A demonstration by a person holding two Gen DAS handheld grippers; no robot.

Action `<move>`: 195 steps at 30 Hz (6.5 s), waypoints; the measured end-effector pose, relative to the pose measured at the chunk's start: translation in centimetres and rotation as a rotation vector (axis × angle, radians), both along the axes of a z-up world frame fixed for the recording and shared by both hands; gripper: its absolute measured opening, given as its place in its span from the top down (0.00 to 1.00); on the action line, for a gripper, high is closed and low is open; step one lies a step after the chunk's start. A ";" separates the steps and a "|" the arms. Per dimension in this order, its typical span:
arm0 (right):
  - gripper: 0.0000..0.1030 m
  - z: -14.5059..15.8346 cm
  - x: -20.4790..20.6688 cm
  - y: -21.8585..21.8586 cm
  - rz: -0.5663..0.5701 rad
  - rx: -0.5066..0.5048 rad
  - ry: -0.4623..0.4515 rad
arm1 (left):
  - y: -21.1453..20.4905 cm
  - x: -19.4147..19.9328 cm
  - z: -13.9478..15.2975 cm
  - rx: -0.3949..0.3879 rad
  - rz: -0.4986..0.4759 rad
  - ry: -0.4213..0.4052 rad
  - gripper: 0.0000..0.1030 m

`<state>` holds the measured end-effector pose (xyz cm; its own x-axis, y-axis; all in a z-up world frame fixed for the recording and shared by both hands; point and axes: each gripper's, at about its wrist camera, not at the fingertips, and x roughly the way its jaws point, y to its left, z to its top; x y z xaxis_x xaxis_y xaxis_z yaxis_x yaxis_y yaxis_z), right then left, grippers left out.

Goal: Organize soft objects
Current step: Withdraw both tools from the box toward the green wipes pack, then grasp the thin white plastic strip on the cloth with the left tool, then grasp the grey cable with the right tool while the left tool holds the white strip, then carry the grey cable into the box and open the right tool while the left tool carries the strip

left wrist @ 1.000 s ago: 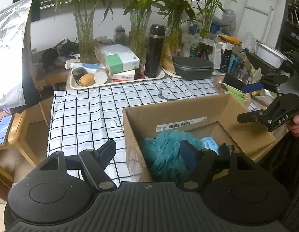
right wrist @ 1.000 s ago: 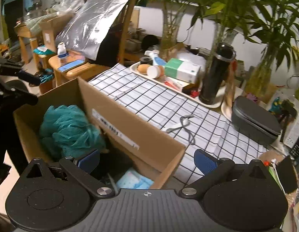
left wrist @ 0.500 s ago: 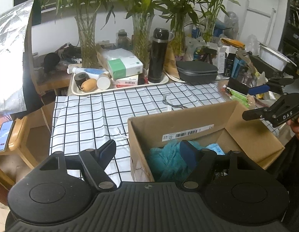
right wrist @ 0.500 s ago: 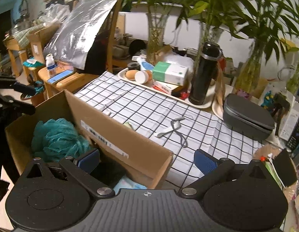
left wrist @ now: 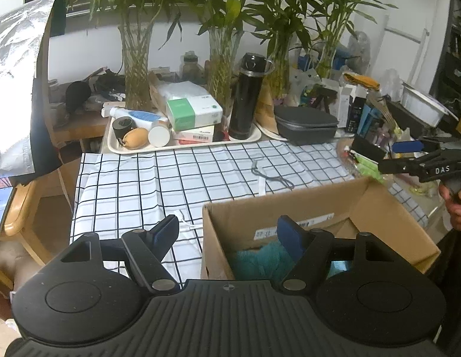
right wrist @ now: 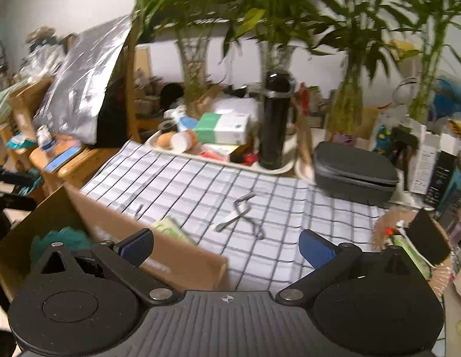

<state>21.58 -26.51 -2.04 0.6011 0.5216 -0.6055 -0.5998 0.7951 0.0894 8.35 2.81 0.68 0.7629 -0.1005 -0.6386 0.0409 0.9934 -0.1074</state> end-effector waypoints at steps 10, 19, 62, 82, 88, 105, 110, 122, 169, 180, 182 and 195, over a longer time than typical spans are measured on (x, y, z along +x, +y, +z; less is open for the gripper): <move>0.00 -0.4 2.0 -1.3 -0.120 0.055 0.024 | 1.3 1.9 -0.2 -0.030 0.019 -0.004 0.30; 0.00 -1.0 3.0 0.0 -0.094 -0.026 -0.009 | 2.7 4.3 -0.1 -0.026 0.036 -0.017 0.30; 0.00 -6.0 13.6 2.6 -0.115 -0.108 0.047 | 6.4 16.6 -10.5 -0.082 -0.174 0.235 0.31; 0.00 -6.4 15.5 4.5 -0.107 -0.181 0.074 | 5.8 16.6 -14.5 0.010 -0.687 0.231 0.67; 0.00 -6.5 15.9 4.2 -0.129 -0.176 0.093 | 4.3 16.2 -15.3 0.130 -0.730 0.232 0.80; 0.00 -8.3 16.5 5.1 -0.047 -0.200 0.111 | 4.3 17.4 -13.3 0.177 -0.536 0.180 0.95; 0.00 -9.7 17.4 6.1 0.004 -0.202 0.148 | 4.7 17.9 -12.7 0.192 -0.431 0.163 0.95; 0.00 -13.1 19.3 9.3 0.156 -0.208 0.208 | 6.3 18.7 -11.4 0.133 -0.306 0.122 0.95; 0.95 -6.5 15.2 9.8 0.252 -0.166 -0.026 | 3.7 17.4 -9.2 0.131 -0.328 0.050 0.97; 0.96 -2.1 10.2 6.6 0.259 -0.070 -0.111 | 2.9 14.8 -7.3 0.177 -0.294 0.004 0.97; 0.95 -1.7 9.1 6.3 0.273 -0.068 -0.121 | 2.9 14.1 -6.5 0.179 -0.285 -0.007 0.97; 0.95 0.8 2.4 3.9 0.364 0.001 -0.152 | 1.5 8.9 -0.6 0.247 -0.282 -0.068 0.97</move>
